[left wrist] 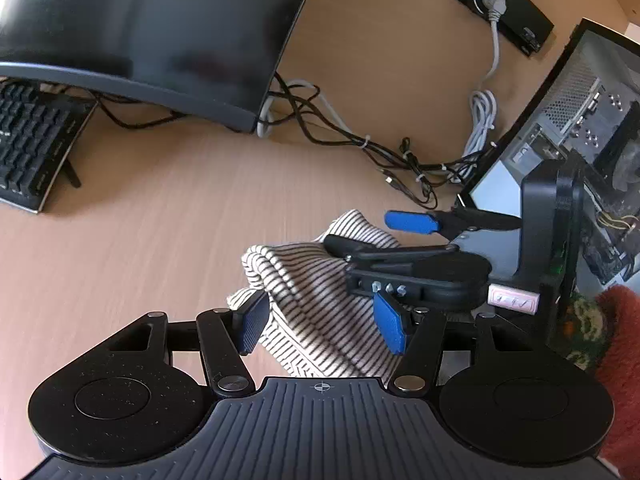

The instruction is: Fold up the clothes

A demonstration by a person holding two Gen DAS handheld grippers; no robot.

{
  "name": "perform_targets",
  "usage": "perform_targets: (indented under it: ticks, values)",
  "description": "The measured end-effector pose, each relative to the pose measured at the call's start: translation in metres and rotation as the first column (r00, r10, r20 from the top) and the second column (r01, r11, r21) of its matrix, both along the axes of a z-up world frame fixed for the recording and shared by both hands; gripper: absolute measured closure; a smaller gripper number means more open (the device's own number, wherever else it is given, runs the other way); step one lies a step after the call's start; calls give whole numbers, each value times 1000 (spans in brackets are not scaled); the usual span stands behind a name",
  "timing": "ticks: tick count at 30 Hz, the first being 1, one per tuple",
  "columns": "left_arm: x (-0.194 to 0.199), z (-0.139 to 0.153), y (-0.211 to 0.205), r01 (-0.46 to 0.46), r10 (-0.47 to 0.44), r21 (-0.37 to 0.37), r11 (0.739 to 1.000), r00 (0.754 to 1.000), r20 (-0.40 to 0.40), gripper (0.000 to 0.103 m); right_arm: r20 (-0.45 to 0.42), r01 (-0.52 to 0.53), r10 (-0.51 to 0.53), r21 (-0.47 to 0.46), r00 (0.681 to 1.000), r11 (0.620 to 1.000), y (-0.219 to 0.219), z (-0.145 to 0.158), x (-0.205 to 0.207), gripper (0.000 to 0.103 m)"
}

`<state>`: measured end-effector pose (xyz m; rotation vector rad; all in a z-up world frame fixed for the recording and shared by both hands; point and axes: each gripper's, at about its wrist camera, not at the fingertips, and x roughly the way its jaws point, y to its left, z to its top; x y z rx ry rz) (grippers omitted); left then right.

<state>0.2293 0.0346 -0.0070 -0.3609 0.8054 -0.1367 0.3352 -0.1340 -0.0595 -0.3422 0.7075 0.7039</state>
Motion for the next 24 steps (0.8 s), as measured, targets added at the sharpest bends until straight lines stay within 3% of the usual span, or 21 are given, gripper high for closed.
perform_targets:
  ticks: [5, 8, 11, 14, 18, 22, 24]
  values:
    - [-2, 16, 7, -11, 15, -67, 998, 998, 65, 47, 42, -9, 7, 39, 999, 999, -28, 22, -25, 29]
    - [3, 11, 6, 2, 4, -96, 995, 998, 64, 60, 57, -10, 6, 82, 998, 997, -56, 34, -53, 29]
    - [9, 2, 4, 18, -13, -121, 992, 999, 44, 60, -5, -34, 35, 60, 999, 998, -68, 15, -75, 29]
    - [15, -8, 3, 34, -31, -146, 989, 999, 24, 60, 13, -16, 16, 56, 1000, 998, -74, -3, -89, 25]
    - [23, -20, 1, 52, -53, -179, 982, 999, -1, 66, 9, -13, 12, 77, 1000, 997, -81, 8, -90, 25]
    - [23, -22, -1, 55, -56, -173, 983, 998, -4, 66, 61, -108, 100, 141, 993, 984, -82, 26, -105, 20]
    - [21, -23, -4, 57, -57, -158, 986, 998, 4, 66, 60, -142, 135, 129, 989, 981, -73, 21, -110, 19]
